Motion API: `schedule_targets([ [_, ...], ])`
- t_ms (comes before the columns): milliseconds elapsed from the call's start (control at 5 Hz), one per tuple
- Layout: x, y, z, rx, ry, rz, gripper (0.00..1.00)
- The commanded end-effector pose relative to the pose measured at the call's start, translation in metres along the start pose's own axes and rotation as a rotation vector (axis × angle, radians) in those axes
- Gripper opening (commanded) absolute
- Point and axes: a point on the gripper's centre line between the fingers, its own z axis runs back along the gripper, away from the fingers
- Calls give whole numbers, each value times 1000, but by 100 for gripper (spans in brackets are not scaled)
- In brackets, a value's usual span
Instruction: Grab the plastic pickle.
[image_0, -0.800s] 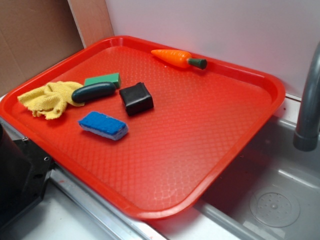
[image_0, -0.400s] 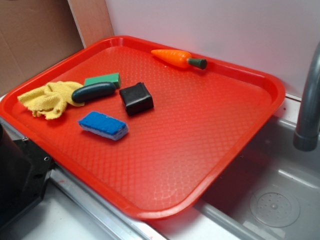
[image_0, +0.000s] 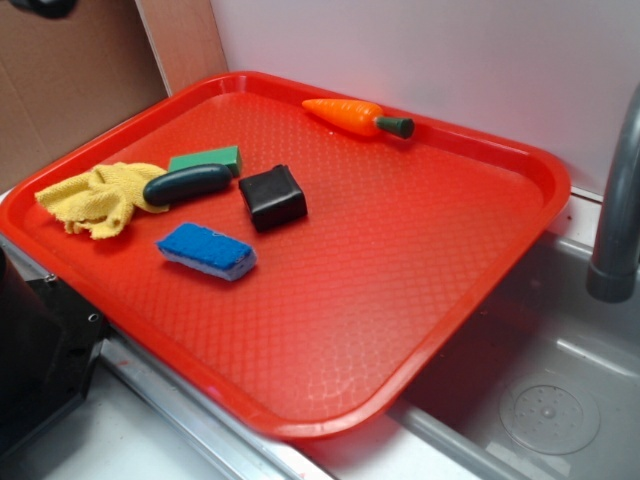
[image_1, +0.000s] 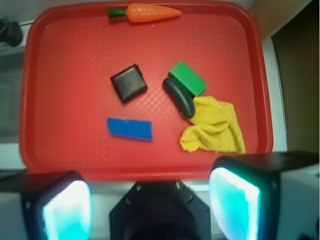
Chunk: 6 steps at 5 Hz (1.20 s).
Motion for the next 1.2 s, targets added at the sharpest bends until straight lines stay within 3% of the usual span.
schedule_targets([
  [0, 29, 22, -51, 60, -43, -11, 100],
  [400, 40, 37, -103, 117, -28, -40, 100],
  [600, 40, 42, -125, 187, -9, -23, 100],
  [1000, 43, 55, -167, 240, 57, -10, 100],
])
